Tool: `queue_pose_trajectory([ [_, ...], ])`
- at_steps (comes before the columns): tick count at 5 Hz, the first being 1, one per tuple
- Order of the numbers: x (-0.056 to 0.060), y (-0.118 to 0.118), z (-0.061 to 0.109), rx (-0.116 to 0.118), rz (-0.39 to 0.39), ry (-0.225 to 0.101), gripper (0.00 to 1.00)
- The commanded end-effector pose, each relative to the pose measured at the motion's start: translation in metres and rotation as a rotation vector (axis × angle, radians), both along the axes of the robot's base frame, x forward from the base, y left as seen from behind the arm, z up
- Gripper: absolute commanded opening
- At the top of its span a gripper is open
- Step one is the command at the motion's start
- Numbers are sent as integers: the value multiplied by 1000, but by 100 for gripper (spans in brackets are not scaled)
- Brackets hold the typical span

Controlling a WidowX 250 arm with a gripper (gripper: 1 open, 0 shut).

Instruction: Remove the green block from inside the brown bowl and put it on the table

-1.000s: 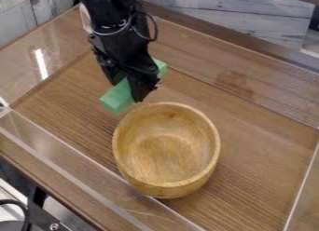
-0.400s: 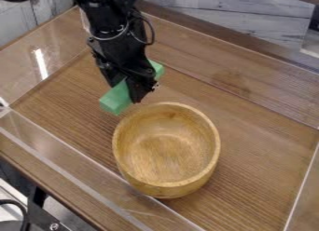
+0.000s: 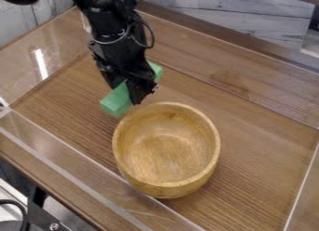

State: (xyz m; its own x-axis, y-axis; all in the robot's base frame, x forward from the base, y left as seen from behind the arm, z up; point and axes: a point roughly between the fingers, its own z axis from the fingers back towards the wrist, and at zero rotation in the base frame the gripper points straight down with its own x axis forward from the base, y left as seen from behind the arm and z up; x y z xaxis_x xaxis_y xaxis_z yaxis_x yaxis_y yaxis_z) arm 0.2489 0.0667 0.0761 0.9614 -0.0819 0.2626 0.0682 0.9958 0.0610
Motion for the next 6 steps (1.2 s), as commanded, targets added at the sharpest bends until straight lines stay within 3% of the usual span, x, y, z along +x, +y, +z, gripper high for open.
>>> queue_pose_trajectory([
  [1, 8, 7, 7, 17, 12, -34, 0],
  [4, 21, 16, -1, 44, 19, -2, 0],
  [5, 23, 17, -4, 45, 22, 7, 100],
  [6, 29, 16, -4, 39, 24, 7, 100],
])
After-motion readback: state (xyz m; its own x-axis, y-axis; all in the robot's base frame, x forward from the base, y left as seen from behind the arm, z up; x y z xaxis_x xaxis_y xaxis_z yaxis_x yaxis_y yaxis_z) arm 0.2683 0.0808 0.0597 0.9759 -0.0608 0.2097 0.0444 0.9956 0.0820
